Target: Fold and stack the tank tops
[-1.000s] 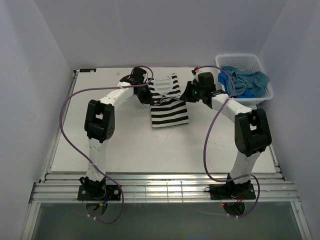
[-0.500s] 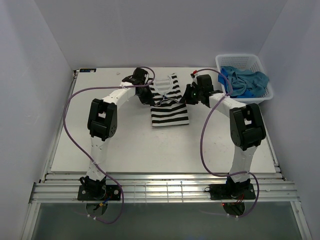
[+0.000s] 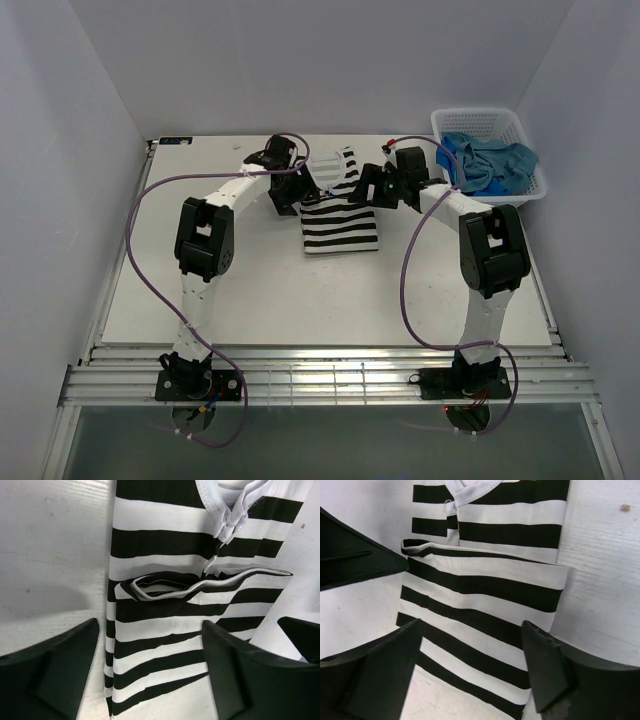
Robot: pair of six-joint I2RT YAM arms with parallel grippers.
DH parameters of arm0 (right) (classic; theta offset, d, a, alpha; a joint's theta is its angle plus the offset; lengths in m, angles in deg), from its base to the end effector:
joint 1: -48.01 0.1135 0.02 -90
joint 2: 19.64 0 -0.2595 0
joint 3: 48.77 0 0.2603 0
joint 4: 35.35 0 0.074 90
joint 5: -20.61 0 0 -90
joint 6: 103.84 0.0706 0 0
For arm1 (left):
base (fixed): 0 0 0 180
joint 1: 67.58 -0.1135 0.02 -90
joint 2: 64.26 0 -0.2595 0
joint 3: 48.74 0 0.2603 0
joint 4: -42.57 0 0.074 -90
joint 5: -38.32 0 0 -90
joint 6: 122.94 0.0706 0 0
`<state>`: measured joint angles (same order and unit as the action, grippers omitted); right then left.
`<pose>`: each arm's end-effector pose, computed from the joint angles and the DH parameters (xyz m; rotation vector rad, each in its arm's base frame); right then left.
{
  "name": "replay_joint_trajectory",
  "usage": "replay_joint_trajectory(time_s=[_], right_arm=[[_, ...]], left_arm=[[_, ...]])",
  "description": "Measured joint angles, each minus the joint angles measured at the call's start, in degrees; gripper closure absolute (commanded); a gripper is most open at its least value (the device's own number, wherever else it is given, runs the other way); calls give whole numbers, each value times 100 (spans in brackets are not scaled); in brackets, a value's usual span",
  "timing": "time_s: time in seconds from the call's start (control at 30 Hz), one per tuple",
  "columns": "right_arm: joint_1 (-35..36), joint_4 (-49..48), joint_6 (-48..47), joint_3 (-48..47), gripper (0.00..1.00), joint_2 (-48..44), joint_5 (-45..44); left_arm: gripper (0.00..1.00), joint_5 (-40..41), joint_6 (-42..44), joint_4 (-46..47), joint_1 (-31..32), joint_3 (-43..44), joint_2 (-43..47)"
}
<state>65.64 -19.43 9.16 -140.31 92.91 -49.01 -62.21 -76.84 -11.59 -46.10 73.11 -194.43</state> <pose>0.4448 0.1672 0.1756 -0.0973 2.2799 0.7771 0.4710 -0.1992 0.1469 -0.4784 2.7361 -0.5826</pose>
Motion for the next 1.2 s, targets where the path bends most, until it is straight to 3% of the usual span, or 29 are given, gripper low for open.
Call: replay_joint_trajectory(time_s=[0.13,0.5,0.73,0.97,1.2], right_arm=[[-4,-2,-33,87,10,-98,251],[2,-282,-90,1567,10,-1373,1106],[7,-439,-111,1867,10,-1270,1325],[13,-568,-168,2028,10,-791,1338],[98,-1167,-177,2671,10,-1012,1412]], left_arm=[[2,-13,-15,35,0,-157,186],[2,-636,-59,474,337,-1327,1115],[2,-966,-164,710,697,-2140,1143],[2,-1025,-278,1082,643,-2723,1353],[2,-1025,-361,1401,640,-3445,1808]])
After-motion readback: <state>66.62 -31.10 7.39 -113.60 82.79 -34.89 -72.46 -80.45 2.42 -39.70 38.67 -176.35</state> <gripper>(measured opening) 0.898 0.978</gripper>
